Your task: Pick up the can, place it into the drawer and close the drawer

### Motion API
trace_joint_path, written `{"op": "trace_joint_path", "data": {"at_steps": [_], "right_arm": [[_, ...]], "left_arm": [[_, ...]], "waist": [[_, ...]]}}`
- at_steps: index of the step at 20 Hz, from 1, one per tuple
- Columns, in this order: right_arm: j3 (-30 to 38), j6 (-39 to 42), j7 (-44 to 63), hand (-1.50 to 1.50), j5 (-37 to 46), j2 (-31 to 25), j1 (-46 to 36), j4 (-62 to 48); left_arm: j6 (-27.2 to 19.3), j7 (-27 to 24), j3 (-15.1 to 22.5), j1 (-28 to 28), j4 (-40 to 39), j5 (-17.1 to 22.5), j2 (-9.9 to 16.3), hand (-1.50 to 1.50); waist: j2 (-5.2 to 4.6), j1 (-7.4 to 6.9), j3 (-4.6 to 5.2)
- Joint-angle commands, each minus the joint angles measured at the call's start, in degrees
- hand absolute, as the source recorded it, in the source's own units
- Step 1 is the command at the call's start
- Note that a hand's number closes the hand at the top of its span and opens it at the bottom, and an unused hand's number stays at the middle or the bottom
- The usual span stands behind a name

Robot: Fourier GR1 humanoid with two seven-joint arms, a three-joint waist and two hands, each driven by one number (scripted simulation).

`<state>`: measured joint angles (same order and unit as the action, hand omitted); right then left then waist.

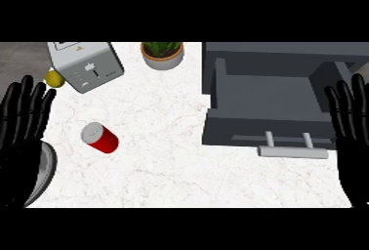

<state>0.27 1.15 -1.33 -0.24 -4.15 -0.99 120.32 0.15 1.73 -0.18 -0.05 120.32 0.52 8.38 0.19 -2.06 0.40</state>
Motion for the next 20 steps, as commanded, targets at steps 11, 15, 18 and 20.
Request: {"op": "trace_joint_path", "data": {"at_steps": [11, 15, 18, 20], "right_arm": [[4.7, -4.0, 8.4, -1.50, 0.1, 0.4, 6.0, -4.3], [6.6, -3.9, 11.0, -1.50, -2.0, -0.1, 7.9, -1.8], [9.9, -0.8, 8.5, -1.50, -5.4, -2.4, 10.9, -1.5], [10.6, 0.0, 7.6, -1.50, -6.2, -2.4, 12.1, -1.4]], "left_arm": [[44.2, -2.6, -0.4, 0.4, -14.5, 32.1, 24.3, -1.50], [56.8, -4.6, -7.7, -2.2, -24.8, 42.6, 34.8, -1.50], [66.9, -9.0, -11.1, -4.3, -36.0, 43.5, 38.0, -1.50], [70.7, -8.3, -12.1, -6.8, -40.7, 46.2, 41.7, -1.50]], "waist": [[-0.91, 4.09, -0.21], [-0.44, 3.53, -0.33], [-0.44, 3.67, -0.31], [-0.39, 3.41, -0.35]]}}
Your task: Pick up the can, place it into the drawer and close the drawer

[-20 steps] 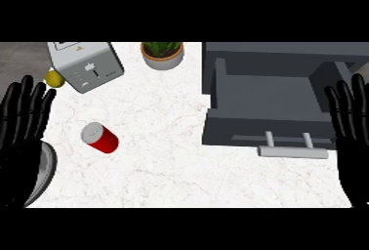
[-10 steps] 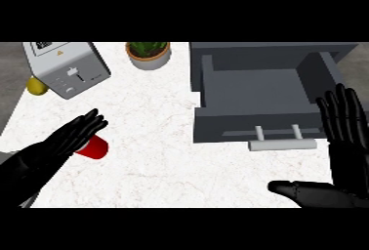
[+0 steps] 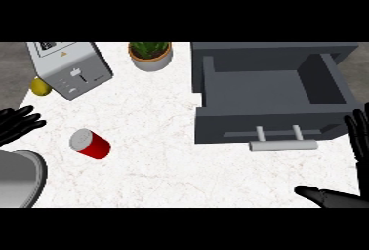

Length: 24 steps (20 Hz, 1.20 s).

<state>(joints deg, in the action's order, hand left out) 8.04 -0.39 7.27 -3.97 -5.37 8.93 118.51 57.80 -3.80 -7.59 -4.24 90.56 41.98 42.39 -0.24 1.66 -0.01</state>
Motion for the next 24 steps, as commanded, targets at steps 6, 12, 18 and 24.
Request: {"op": "trace_joint_path", "data": {"at_steps": [6, 12, 18, 24], "right_arm": [[6.5, 6.1, -4.4, -1.50, -6.4, -2.8, 6.2, -0.8], [11.2, 8.7, -2.4, -1.50, -12.7, -5.2, 7.9, 1.2], [9.6, 10.4, -3.7, -1.50, -12.0, -3.8, 11.7, 4.3], [13.5, 12.4, -3.3, -1.50, -15.9, -5.9, 12.2, 2.5]], "left_arm": [[11.5, 1.2, -2.4, -7.1, -14.8, 10.4, 10.2, -1.50], [10.5, 3.7, -0.6, -1.4, -14.6, 15.0, 11.4, -1.50], [7.4, 8.3, 5.2, -3.0, -16.3, 20.1, 11.0, -1.50], [5.0, 11.2, 8.9, -2.2, -14.1, 23.1, 11.0, -1.50]], "waist": [[-0.10, 0.09, 0.00], [0.00, -0.09, -0.03], [-0.27, 1.33, 0.01], [-0.26, 0.84, -0.01]]}}
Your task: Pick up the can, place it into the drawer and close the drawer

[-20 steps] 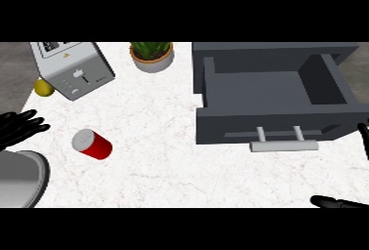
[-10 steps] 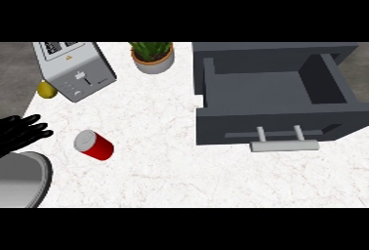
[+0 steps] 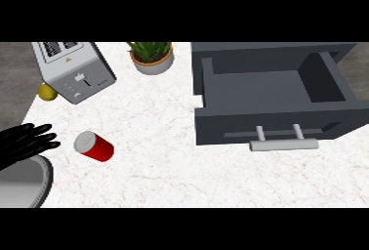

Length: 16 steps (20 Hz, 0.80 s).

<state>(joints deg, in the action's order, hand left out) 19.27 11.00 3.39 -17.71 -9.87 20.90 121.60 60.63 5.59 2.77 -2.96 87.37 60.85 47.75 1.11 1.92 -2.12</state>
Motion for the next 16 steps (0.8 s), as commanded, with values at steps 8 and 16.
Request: {"op": "trace_joint_path", "data": {"at_steps": [8, 16], "right_arm": [[5.2, 4.7, -1.8, -1.50, -5.5, -2.1, 3.1, -0.4], [7.0, 6.4, -1.6, -1.50, -7.2, -0.6, 7.2, 2.8]], "left_arm": [[-3.1, 5.0, 1.3, -6.6, -11.5, 3.9, 2.5, -1.50], [-1.7, 3.9, 0.4, -8.1, -15.0, -9.5, -7.1, -1.50]], "waist": [[-1.73, 1.61, 2.13], [-1.35, 0.56, 2.25]]}}
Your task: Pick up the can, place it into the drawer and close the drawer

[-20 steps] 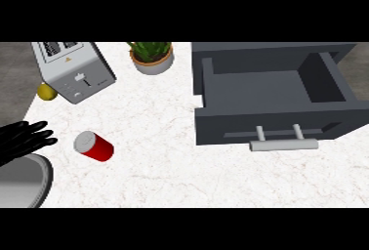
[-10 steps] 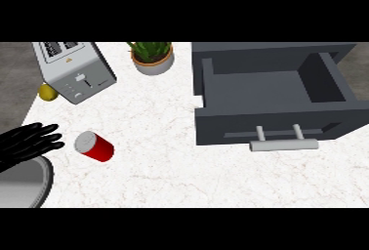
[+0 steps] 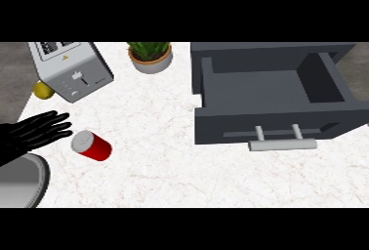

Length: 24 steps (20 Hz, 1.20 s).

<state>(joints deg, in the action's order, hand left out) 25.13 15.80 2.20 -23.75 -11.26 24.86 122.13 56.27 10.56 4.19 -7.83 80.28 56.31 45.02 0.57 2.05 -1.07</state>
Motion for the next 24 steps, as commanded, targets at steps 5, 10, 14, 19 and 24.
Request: {"op": "trace_joint_path", "data": {"at_steps": [5, 10, 14, 19, 24], "right_arm": [[4.4, 4.5, -2.3, -1.50, -2.0, 0.3, 1.7, -2.9], [5.5, 5.4, -1.4, -1.50, -2.0, 1.9, 2.2, -1.6], [7.4, 4.7, 1.9, -1.50, -4.4, 0.2, 0.8, -0.2], [5.8, 4.5, 4.1, -1.50, -3.5, 1.5, 0.7, 2.0], [6.5, 7.2, 1.5, -1.50, -3.8, 4.2, 3.2, 2.4]], "left_arm": [[2.8, -2.2, -1.9, -10.3, -16.1, -14.2, -10.6, -1.50], [6.4, -11.8, -7.4, -12.2, -24.5, -29.9, -14.6, -1.50], [7.8, -19.5, -9.6, -16.3, -33.5, -38.7, -14.8, -1.50], [5.9, -28.9, -10.0, -18.8, -40.4, -46.5, -15.0, -1.50], [5.6, -36.9, -8.0, -17.0, -44.2, -52.9, -13.8, -1.50]], "waist": [[-0.70, -0.90, 1.11], [-0.70, -1.08, 1.15], [-0.90, -0.69, 1.22], [-1.16, -0.20, 1.30], [-1.16, -0.13, 1.30]]}}
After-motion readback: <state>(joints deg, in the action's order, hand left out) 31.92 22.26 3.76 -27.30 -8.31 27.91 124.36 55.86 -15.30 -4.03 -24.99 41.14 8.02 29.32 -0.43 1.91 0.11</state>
